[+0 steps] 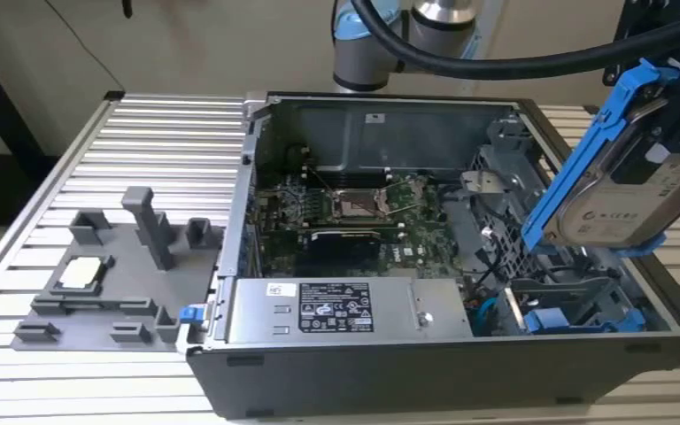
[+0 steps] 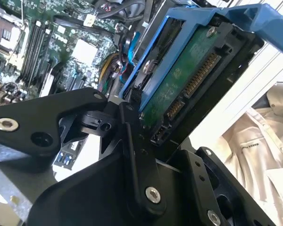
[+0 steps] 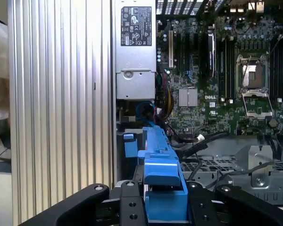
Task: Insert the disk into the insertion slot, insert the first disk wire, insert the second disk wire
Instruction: 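Insert the disk into the insertion slot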
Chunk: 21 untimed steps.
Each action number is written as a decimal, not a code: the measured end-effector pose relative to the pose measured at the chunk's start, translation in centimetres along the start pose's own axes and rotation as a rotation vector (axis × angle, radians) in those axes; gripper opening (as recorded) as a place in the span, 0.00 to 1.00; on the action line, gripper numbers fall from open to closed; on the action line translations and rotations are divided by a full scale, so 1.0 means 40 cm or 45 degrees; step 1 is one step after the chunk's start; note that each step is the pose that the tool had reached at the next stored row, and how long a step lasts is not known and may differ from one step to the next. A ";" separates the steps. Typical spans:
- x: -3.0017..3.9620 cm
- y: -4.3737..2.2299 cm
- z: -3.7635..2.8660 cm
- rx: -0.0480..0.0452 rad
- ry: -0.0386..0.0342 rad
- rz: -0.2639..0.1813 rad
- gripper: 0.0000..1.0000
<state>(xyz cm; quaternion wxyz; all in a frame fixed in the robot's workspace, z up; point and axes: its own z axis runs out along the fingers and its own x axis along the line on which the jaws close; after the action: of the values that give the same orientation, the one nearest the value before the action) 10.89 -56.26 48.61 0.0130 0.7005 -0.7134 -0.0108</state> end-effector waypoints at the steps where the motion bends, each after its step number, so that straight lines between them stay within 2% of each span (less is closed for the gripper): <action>1: 0.000 0.000 0.002 0.004 -0.0002 0.000 0.33; 4: 0.000 -0.001 0.010 0.015 -0.0004 0.000 0.33; 8: 0.000 -0.001 0.021 0.021 -0.0006 0.000 0.33; 14: 0.002 -0.002 0.039 0.022 -0.0013 0.001 0.33; 21: 0.015 -0.012 0.052 0.021 -0.0100 0.003 0.33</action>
<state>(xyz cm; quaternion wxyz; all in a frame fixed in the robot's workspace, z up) 11.27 -56.89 46.52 0.0043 0.6998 -0.7143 -0.0075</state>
